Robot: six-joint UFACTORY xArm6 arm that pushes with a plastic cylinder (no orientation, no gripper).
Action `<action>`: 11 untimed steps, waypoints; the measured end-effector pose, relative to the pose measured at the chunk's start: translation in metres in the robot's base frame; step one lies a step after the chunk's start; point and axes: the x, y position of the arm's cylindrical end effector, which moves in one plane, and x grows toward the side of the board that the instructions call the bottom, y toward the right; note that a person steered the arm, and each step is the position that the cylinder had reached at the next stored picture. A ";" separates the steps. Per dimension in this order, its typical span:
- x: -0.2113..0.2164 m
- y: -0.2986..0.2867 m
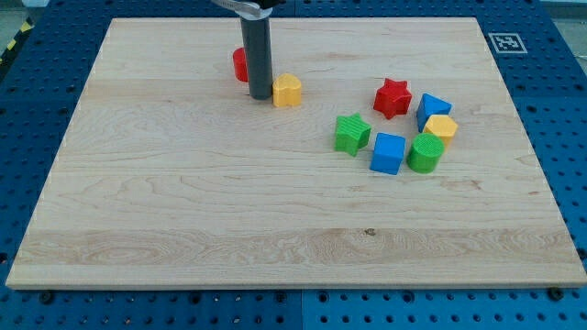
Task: Place the yellow heart above left to the green star
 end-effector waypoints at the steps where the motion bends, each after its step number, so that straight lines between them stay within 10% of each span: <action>1: -0.019 0.000; 11: 0.010 0.119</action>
